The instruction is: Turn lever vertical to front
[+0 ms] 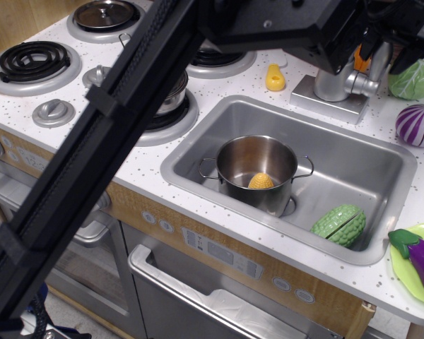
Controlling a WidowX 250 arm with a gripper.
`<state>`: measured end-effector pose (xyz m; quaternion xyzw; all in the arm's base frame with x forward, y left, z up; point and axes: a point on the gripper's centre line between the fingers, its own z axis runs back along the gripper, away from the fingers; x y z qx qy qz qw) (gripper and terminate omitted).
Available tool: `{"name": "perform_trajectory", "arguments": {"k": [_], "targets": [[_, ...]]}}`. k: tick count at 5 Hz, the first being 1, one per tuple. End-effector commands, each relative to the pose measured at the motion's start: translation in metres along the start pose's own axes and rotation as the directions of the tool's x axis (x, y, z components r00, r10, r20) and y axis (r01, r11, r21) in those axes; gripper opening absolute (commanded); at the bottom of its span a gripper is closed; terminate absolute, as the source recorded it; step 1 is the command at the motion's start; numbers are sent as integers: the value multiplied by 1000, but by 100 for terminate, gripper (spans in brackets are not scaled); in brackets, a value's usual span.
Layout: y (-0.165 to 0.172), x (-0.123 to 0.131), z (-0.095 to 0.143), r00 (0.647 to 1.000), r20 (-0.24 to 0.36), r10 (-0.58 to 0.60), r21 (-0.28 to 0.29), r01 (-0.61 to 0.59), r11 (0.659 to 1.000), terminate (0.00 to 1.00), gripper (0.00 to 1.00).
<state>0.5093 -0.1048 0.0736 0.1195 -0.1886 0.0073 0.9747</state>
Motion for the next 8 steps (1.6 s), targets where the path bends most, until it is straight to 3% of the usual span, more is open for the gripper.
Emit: {"name": "perform_trajectory", "arguments": {"k": [1, 4, 5, 7, 8], "targets": [[5, 11, 48, 994, 85, 75, -35, -72, 997, 0, 0], [-4, -14, 62, 989, -5, 148, -18, -148, 989, 0, 0], [-7, -24, 52, 989, -54, 140, -34, -142, 989, 0, 0], [-12, -42, 45, 972, -210, 105, -54, -119, 991, 0, 0], [-17, -53, 32, 965, -241, 101, -83, -124, 989, 0, 0]]}}
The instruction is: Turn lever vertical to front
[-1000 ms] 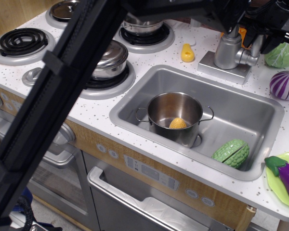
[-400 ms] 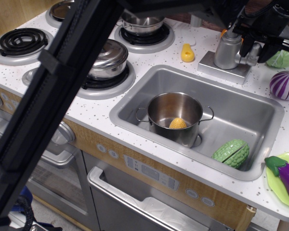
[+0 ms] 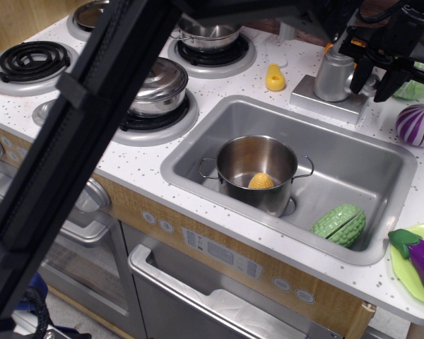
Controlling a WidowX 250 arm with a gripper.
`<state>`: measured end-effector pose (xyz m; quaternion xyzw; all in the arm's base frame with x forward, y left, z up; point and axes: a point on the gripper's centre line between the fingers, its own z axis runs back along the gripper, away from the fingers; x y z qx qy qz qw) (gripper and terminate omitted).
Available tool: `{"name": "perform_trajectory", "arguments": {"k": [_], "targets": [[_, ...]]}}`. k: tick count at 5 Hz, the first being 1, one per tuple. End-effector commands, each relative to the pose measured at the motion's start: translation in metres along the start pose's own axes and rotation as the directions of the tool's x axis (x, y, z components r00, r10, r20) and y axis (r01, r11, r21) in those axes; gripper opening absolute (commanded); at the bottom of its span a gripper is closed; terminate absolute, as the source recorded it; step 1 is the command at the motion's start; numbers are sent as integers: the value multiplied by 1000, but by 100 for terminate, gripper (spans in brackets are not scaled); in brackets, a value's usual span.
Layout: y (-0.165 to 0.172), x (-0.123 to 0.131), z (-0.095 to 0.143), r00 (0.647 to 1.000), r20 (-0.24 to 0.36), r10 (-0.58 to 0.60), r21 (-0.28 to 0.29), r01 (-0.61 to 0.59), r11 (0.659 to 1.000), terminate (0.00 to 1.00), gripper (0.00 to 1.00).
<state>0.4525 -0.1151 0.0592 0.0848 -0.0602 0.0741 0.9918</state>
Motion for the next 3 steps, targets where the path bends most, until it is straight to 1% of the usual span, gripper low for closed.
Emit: {"name": "perform_trajectory", "arguments": {"k": [1, 2, 3], "targets": [[-7, -1, 9, 999, 40, -7, -83, 10, 996, 0, 0], [-1, 4, 0, 999, 36, -31, -92, 34, 995, 0, 0], [-2, 6, 0, 999, 27, -38, -96, 40, 995, 100, 0]]}}
